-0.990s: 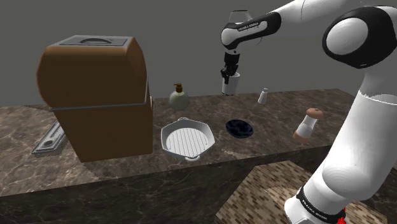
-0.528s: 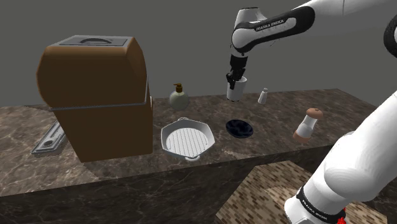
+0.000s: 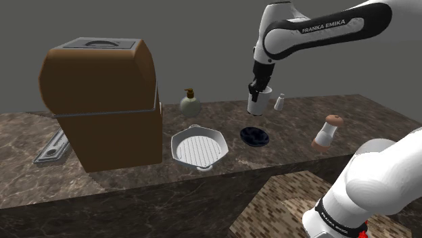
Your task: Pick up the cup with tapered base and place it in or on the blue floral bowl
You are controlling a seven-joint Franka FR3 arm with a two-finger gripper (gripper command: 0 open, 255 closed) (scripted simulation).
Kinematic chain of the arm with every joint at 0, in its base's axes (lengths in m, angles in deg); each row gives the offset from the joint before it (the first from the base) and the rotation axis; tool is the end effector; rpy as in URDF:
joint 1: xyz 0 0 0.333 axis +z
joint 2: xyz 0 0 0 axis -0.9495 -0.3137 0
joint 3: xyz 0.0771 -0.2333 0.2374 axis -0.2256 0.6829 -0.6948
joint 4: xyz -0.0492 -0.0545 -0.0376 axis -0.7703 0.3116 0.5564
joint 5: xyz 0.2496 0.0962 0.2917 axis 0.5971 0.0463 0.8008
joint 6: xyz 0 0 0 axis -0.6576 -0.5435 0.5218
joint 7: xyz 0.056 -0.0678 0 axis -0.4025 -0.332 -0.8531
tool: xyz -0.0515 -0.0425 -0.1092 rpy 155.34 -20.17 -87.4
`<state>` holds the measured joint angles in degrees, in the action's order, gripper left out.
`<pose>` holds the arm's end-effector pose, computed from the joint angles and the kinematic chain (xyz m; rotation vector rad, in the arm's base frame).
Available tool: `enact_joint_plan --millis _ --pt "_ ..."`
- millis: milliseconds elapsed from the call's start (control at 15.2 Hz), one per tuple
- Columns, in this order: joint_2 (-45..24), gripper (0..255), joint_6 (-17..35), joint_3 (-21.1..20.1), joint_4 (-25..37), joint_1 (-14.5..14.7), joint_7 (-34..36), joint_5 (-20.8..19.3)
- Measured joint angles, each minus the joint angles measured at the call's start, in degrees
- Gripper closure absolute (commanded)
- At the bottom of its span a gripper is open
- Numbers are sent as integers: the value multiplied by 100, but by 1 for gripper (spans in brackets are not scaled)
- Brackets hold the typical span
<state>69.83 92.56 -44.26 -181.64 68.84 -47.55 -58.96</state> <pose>0.4188 -0.0840 0.5073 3.0508 0.0026 0.0776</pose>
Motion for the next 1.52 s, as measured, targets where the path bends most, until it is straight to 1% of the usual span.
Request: enact_joint_plan --millis 132,330,924,1518 --pt "508 255 -115 -117 -412 31 143 2" --pt "683 255 -14 -185 -696 53 247 8" --pt "574 255 691 -177 -1299 44 337 -35" --pt "267 255 1447 -144 -1751 21 400 -97"
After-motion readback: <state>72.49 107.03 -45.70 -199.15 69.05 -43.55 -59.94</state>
